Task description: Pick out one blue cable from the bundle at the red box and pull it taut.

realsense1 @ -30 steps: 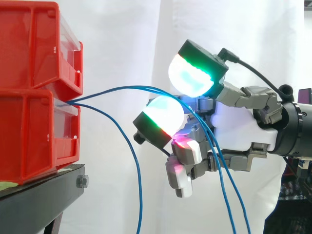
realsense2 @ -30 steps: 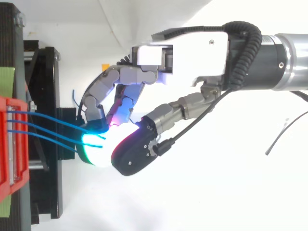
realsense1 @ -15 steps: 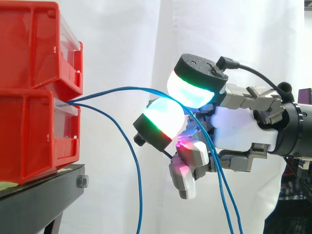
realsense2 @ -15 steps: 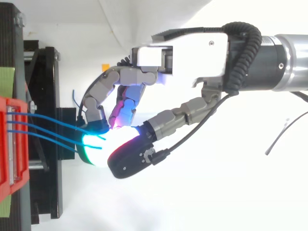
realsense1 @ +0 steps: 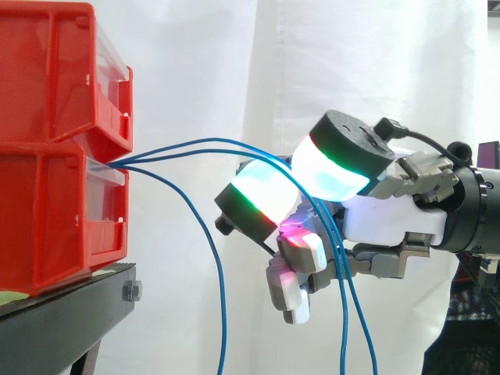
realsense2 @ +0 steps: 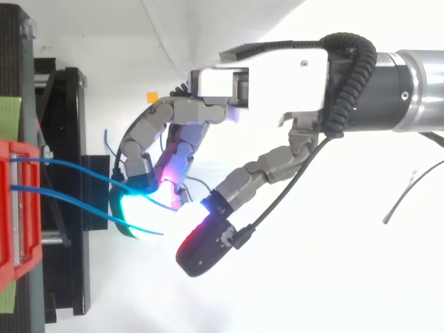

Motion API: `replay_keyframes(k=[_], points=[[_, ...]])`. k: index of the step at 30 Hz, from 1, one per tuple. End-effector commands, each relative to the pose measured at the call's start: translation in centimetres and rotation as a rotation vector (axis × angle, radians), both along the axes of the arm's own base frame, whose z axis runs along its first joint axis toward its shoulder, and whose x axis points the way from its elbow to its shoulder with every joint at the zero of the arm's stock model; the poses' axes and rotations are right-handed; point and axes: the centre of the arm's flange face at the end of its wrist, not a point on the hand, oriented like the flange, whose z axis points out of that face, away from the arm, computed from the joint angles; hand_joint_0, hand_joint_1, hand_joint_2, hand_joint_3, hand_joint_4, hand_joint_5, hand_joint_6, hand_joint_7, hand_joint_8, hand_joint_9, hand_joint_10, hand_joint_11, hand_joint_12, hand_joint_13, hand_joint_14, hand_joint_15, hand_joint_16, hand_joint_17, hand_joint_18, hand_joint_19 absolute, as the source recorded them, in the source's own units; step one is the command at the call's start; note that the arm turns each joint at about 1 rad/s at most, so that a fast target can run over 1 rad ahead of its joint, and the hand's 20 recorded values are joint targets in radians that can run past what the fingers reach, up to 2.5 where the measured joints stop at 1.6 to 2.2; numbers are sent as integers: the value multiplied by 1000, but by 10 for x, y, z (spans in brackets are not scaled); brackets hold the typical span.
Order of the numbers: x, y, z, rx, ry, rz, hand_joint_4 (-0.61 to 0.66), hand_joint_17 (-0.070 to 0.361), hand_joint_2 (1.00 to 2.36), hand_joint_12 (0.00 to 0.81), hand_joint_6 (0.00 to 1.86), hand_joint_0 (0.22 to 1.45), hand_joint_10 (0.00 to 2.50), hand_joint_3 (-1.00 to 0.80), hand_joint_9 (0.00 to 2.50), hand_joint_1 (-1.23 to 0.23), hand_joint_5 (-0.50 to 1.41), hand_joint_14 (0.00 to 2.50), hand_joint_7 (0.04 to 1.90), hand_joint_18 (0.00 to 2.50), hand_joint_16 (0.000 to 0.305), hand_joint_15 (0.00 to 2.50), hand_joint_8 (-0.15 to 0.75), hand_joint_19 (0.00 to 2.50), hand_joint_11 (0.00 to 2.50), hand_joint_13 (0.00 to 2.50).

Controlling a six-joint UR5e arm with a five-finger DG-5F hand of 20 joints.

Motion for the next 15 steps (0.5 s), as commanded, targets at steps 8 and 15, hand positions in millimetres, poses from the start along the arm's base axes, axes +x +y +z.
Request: replay_keyframes(k=[8, 15], points=[[-1, -1, 0, -6, 5, 0, -15, 120, 1000, 387, 937, 624, 31, -500, 1079, -932, -105, 27, 876, 771, 53, 621, 293, 665, 761, 923], [-1, -1, 0, -6, 5, 0, 34, 128, 1000, 404, 917, 509, 29, -500, 1112, -872, -87, 23, 836, 802, 57, 616, 302, 652, 741, 946]])
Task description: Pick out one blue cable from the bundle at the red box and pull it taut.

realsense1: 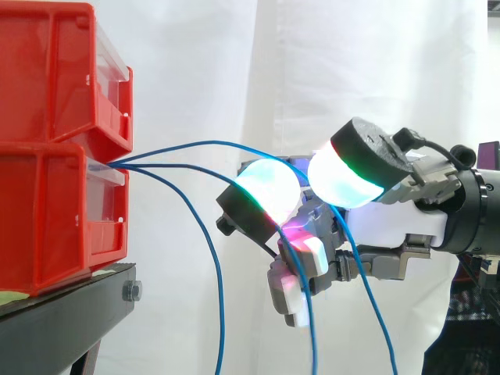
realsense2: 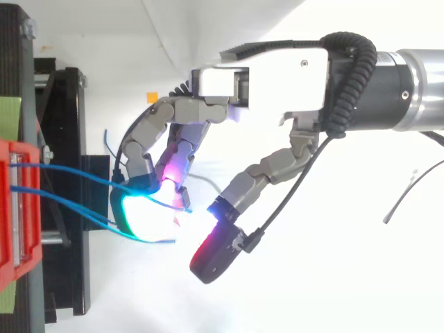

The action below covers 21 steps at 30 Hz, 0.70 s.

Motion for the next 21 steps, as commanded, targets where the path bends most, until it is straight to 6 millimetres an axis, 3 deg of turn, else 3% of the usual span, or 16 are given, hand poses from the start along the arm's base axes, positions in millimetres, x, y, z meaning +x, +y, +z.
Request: replay_keyframes(k=[1, 6, 19, 21], points=[[0, 0, 0, 0, 0, 0, 42, 132, 1000, 408, 914, 482, 29, -500, 1116, -854, -84, 24, 812, 816, 59, 616, 307, 642, 734, 953], [0, 0, 1, 0, -3, 0, 41, 137, 1000, 418, 886, 459, 28, -500, 1128, -786, -77, 23, 850, 826, 61, 603, 313, 643, 709, 961], [1, 0, 3, 0, -6, 1, -1, 122, 1000, 387, 831, 581, 30, -500, 1132, -494, -72, 25, 944, 759, 54, 631, 280, 694, 702, 947], [1, 0, 3, 0, -6, 1, 3, 122, 1000, 388, 822, 595, 27, -500, 1134, -502, -72, 25, 972, 742, 54, 634, 281, 705, 706, 941]])
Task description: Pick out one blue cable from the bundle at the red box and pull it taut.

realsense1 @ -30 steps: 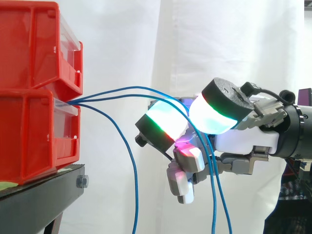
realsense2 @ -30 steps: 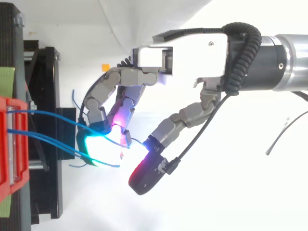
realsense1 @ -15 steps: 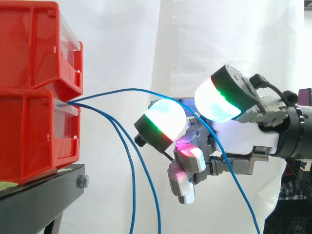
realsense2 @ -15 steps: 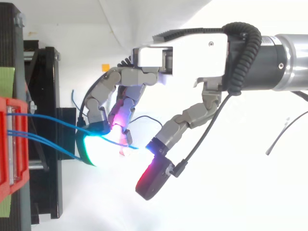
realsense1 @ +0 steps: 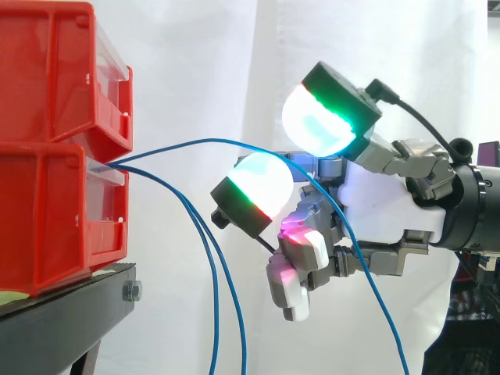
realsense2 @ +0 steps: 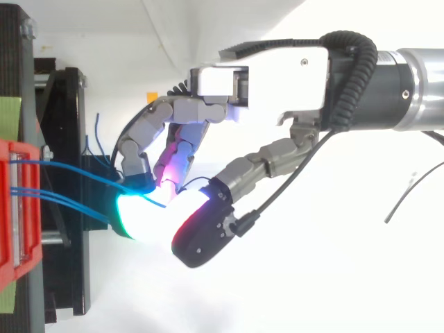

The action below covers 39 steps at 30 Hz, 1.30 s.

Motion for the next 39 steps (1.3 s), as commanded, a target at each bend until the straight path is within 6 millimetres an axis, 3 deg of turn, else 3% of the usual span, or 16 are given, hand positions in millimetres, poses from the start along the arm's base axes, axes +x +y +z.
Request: replay_keyframes(k=[1, 10, 22, 30, 39], points=[[0, 0, 0, 0, 0, 2, 16, 123, 1003, 391, 823, 600, 29, -460, 1127, -511, -79, 24, 966, 736, 55, 646, 288, 718, 705, 937], [0, 0, -1, 0, 4, 1, 76, 141, 1015, 431, 863, 585, 28, -237, 1103, -588, -97, 23, 950, 755, 63, 629, 328, 696, 713, 940], [-1, 0, -1, 0, 12, 1, 88, 130, 1009, 408, 876, 594, 29, -380, 1066, -644, -108, 23, 939, 714, 58, 637, 310, 711, 724, 916], [-2, 0, -3, 3, 27, -4, 93, 132, 1002, 411, 878, 556, 31, -476, 1076, -488, -107, 23, 907, 722, 59, 631, 312, 715, 721, 921], [-7, -4, -8, 30, 83, -32, 61, 131, 1012, 408, 873, 605, 29, -338, 1061, -431, -105, 23, 905, 674, 58, 645, 305, 743, 711, 886]])
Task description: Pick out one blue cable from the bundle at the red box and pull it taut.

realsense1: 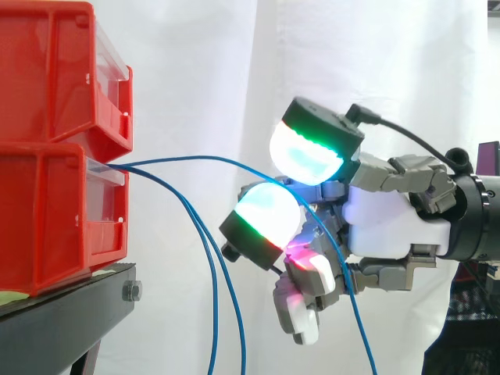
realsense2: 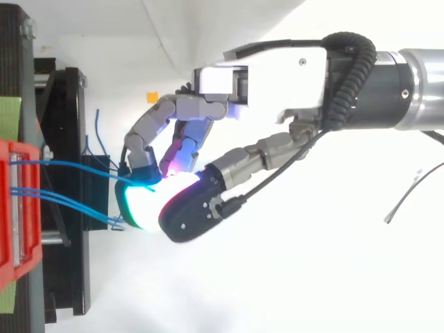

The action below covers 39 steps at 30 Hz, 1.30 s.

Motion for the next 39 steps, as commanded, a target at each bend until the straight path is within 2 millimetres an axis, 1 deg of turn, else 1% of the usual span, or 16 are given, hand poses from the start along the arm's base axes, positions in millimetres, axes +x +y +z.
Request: replay_keyframes(k=[1, 3, 11, 20, 24, 25, 31, 33, 35, 36, 37, 39], points=[[-2, -1, -2, 16, 21, -13, 65, 131, 1013, 409, 871, 604, 29, -327, 1059, -430, -106, 24, 907, 672, 58, 645, 303, 743, 712, 886], [-2, -1, -2, 31, 31, -17, 69, 131, 1013, 408, 868, 604, 27, -322, 1058, -432, -107, 25, 921, 667, 58, 641, 306, 744, 719, 881], [-3, -4, -3, 57, 41, -32, 94, 133, 1013, 414, 867, 582, 29, -297, 1036, -537, -115, 25, 927, 668, 59, 635, 310, 734, 718, 876], [-6, -7, -6, 79, 72, -69, 107, 133, 1014, 413, 872, 588, 27, -283, 1012, -580, -120, 24, 939, 671, 59, 634, 308, 725, 726, 865], [-6, -6, -7, 81, 73, -68, 112, 136, 1013, 419, 893, 594, 26, -271, 999, -643, -124, 23, 897, 680, 60, 636, 313, 717, 725, 866], [-6, -7, -5, 81, 70, -67, 108, 132, 1014, 410, 906, 604, 30, -270, 986, -707, -128, 24, 882, 666, 59, 631, 308, 717, 730, 856], [-3, -7, 3, 81, 77, -68, 91, 130, 1013, 407, 917, 620, 29, -299, 973, -722, -130, 24, 872, 663, 58, 631, 306, 717, 730, 848], [-3, -7, 4, 80, 81, -68, 111, 130, 1011, 406, 919, 615, 30, -362, 972, -705, -131, 23, 852, 663, 58, 633, 302, 716, 734, 848], [-3, -7, 6, 80, 87, -68, 120, 133, 1000, 411, 917, 558, 26, -500, 974, -579, -129, 24, 817, 671, 59, 630, 304, 719, 723, 851], [-3, -7, 7, 80, 93, -68, 117, 133, 1000, 411, 915, 552, 28, -500, 975, -551, -128, 24, 813, 671, 59, 630, 305, 717, 720, 853], [-3, -7, 7, 81, 98, -69, 119, 134, 1000, 414, 908, 540, 28, -500, 977, -466, -128, 23, 820, 671, 60, 636, 305, 715, 722, 849], [-3, -7, 7, 79, 101, -69, 113, 133, 1000, 410, 899, 547, 28, -500, 978, -380, -127, 24, 827, 661, 59, 637, 304, 727, 717, 843]])
